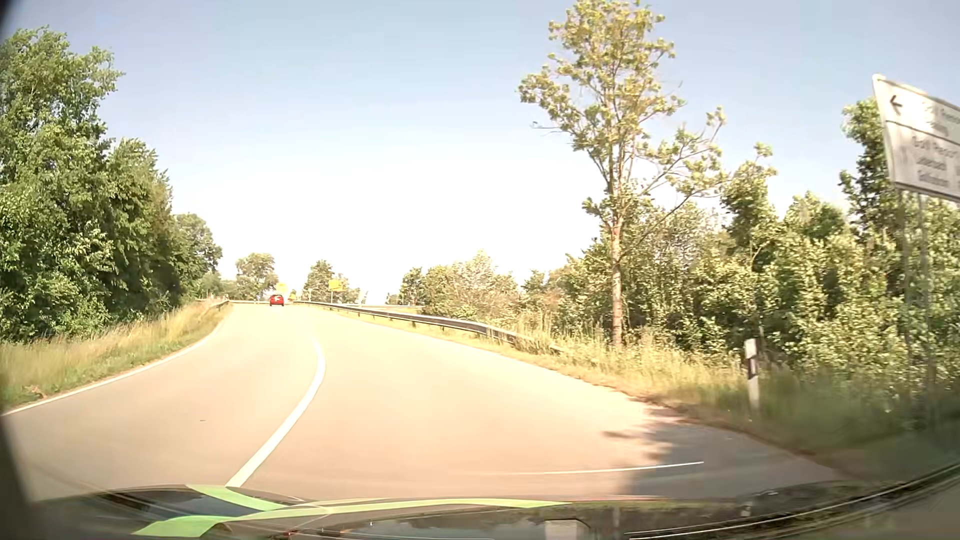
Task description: Follow the waypoints while adhering to traffic rules and regulations
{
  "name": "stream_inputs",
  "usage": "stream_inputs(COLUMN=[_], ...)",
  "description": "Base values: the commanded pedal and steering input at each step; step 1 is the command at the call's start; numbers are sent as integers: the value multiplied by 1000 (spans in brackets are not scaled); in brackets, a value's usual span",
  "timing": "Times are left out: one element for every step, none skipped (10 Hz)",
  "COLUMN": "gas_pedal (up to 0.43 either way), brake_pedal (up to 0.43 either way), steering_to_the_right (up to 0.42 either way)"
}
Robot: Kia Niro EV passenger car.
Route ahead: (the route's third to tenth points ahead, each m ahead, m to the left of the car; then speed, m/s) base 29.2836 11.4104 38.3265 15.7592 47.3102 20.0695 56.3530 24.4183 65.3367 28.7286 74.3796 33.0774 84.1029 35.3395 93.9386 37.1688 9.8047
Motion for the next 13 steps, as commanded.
stream_inputs(gas_pedal=[209, 209, 209, 209, 209, 209, 209, 209, 209, 209, 209, 209, 209], brake_pedal=[0, 0, 0, 0, 0, 0, 0, 0, 0, 0, 0, 0, 0], steering_to_the_right=[-119, -119, -119, -119, -118, -116, -114, -110, -104, -96, -90, -83, -74])
